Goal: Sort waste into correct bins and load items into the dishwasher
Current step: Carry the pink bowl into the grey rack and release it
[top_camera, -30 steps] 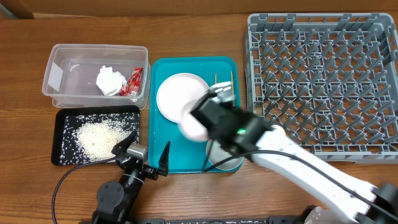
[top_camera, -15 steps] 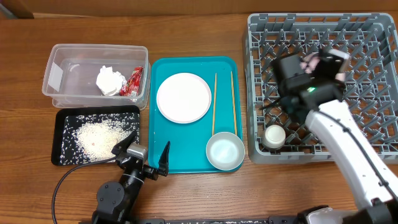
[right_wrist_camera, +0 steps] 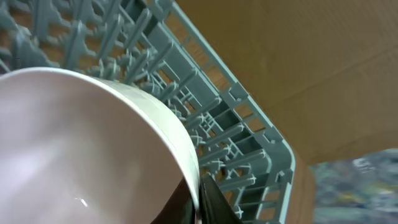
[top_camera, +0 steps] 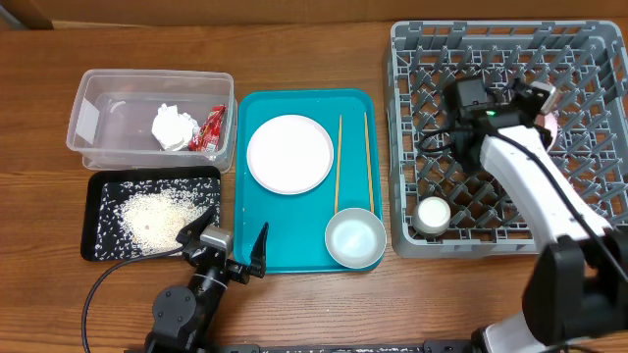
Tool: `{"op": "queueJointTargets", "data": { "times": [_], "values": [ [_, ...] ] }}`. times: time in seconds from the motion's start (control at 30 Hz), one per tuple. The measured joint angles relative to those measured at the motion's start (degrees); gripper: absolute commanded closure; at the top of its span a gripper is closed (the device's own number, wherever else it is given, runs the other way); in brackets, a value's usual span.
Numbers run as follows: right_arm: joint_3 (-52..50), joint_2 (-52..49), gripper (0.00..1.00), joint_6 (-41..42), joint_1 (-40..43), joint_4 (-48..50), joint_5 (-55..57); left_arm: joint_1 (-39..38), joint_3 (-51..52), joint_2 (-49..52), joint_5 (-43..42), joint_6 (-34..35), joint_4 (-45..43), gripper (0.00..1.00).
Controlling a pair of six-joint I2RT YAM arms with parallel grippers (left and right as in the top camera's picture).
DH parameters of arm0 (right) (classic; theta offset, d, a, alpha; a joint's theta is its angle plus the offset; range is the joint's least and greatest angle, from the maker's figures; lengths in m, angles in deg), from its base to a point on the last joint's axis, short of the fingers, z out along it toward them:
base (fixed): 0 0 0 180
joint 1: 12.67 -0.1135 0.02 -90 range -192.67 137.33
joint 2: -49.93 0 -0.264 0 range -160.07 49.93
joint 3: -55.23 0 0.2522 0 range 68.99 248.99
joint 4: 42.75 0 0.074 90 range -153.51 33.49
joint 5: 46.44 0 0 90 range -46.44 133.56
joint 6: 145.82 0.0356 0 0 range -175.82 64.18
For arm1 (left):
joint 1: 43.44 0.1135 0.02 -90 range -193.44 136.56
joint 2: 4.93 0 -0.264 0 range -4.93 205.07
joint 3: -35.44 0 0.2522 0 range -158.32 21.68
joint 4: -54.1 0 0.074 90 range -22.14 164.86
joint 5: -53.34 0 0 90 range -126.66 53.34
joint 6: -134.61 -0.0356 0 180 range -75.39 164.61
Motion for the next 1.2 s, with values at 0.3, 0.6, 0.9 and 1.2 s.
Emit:
{"op": "queueJointTargets", "data": {
  "times": [0.3,0.6,0.9,1.2],
  "values": [
    [-0.02,-2.86,0.96,0.02,-0.52,-2.23,2.60,0.00,0.00,0.00,0.00,-0.02,0.00,0.00],
    [0.00,-3.13,0.96,0.94,-7.54,-6.12,2.67,0.00,0.00,0.00,0.00,0.00,0.00,0.00],
    [0.04,-3.21,0.96,2.84,-7.85,-8.11,3.04,0.00,0.00,0.00,0.00,0.00,0.00,0.00],
    [0.26,-3.39,0.96,1.79,-5.79,0.07,4.79,0.00,0.00,0.00,0.00,-0.02,0.00,0.00]
  ]
}}
